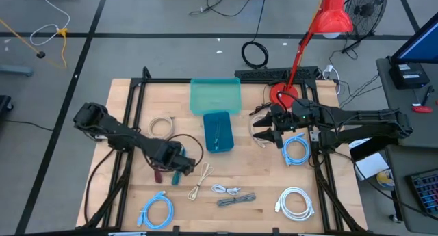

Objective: Pick & Place USB Port
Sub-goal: Put the blue usb cable into the blue bin

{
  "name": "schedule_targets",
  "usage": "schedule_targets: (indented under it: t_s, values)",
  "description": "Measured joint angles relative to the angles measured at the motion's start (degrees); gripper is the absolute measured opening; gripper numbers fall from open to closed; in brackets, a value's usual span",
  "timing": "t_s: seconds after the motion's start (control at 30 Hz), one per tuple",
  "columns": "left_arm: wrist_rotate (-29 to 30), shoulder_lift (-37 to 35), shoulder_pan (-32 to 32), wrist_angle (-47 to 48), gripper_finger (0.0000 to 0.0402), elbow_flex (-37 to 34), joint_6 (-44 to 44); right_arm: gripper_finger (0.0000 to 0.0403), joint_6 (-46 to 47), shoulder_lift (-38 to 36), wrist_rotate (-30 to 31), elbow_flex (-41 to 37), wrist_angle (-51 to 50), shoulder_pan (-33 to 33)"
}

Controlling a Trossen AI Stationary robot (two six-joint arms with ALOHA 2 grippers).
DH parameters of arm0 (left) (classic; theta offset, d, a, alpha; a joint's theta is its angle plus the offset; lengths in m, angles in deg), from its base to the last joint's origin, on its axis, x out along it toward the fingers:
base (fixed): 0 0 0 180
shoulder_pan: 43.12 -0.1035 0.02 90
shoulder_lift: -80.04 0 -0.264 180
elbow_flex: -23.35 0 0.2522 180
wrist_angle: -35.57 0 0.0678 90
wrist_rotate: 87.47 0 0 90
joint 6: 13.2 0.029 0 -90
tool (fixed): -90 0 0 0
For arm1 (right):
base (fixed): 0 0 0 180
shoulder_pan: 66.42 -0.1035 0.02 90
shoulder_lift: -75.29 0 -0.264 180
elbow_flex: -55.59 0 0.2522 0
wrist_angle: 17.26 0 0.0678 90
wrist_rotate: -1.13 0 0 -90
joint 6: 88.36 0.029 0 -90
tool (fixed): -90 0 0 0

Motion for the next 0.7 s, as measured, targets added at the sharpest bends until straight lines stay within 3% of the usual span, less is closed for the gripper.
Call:
schedule_targets:
  t_s: [0.5,0.7]
  values:
    - [0.18,0.82,-3.55,-2.64,0.019,-1.7,7.47,0.0254,1.07,0.0,0.2,0.0,-0.42,0.0]
    - [-4.53,5.87,-3.93,-6.11,0.0184,-1.7,10.53,0.0254,1.09,0.0,0.22,0.0,-0.38,0.0]
